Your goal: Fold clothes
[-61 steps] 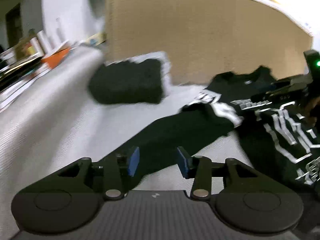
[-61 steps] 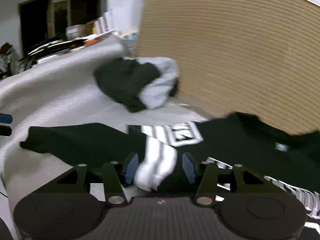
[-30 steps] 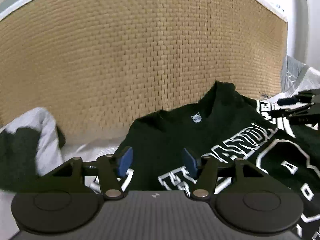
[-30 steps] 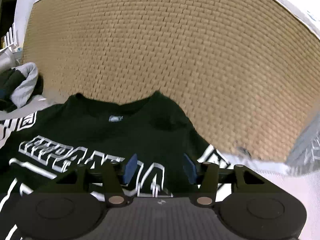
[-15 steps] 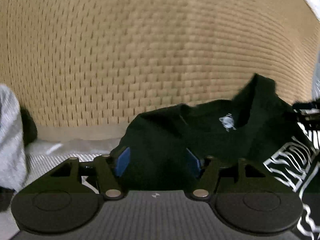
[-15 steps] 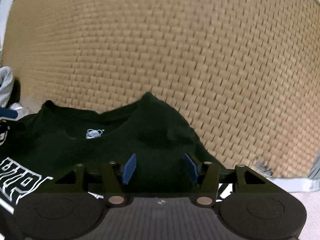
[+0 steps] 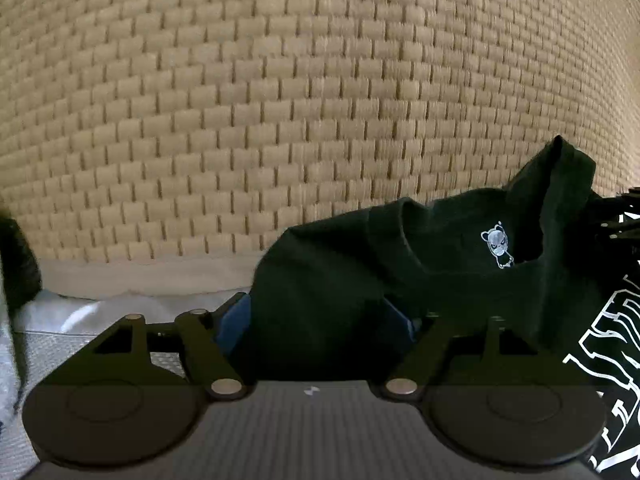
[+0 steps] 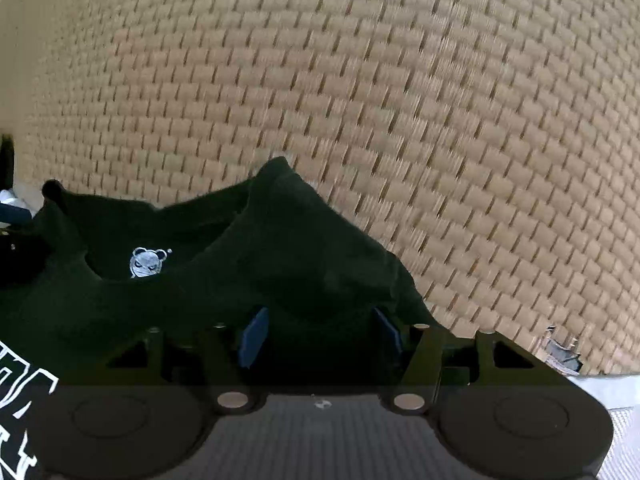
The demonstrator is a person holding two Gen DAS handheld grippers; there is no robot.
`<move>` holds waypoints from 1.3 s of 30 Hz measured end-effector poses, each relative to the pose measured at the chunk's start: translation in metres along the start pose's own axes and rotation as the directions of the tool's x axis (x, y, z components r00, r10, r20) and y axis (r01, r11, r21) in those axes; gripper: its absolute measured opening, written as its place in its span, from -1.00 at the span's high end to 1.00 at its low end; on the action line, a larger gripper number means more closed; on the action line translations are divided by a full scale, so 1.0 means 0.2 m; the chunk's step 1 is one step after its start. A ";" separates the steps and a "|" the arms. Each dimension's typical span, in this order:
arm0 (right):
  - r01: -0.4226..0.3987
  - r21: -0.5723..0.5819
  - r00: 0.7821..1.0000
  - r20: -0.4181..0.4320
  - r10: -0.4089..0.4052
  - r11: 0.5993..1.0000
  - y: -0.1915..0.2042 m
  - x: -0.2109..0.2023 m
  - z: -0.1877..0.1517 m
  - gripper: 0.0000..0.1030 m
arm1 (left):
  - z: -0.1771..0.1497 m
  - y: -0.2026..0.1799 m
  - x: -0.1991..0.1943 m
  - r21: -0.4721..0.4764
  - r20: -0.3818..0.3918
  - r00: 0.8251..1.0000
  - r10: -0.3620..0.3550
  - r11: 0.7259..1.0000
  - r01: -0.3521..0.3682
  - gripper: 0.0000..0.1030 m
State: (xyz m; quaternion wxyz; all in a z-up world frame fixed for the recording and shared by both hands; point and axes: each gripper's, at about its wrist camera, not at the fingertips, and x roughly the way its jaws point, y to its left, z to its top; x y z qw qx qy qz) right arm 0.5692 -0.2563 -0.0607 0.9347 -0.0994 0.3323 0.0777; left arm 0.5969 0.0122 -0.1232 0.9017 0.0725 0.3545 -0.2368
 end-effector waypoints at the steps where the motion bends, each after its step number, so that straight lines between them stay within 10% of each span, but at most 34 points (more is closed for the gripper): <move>1: 0.010 -0.010 1.000 -0.004 -0.010 1.000 0.00 0.01 0.00 -0.20 | 0.00 0.00 0.01 0.002 -0.002 1.000 0.000 1.000 0.000 -0.49; 10: 0.064 -0.081 0.998 -0.003 -0.065 0.995 0.05 0.08 0.04 -0.20 | -0.03 0.00 0.06 0.017 0.029 1.000 0.011 1.000 -0.011 -0.45; 15: 0.061 -0.086 0.998 0.008 -0.061 0.994 0.11 0.12 0.06 -0.09 | -0.04 0.02 0.07 -0.027 0.053 0.998 0.021 0.999 -0.019 0.22; 20: 0.059 -0.102 0.998 0.013 -0.058 0.993 0.19 0.15 0.05 0.63 | -0.05 0.08 0.08 -0.043 0.057 0.998 -0.021 0.999 0.024 0.83; 32: 0.108 -0.082 0.980 0.176 -0.092 0.991 0.23 0.01 0.14 0.81 | 0.08 -0.01 -0.07 0.040 0.217 0.975 -0.045 0.998 0.038 0.88; 39: 0.116 -0.049 0.969 0.224 -0.102 0.992 0.24 -0.03 0.21 0.80 | 0.17 0.02 0.00 0.040 0.168 0.986 0.002 0.999 -0.008 0.83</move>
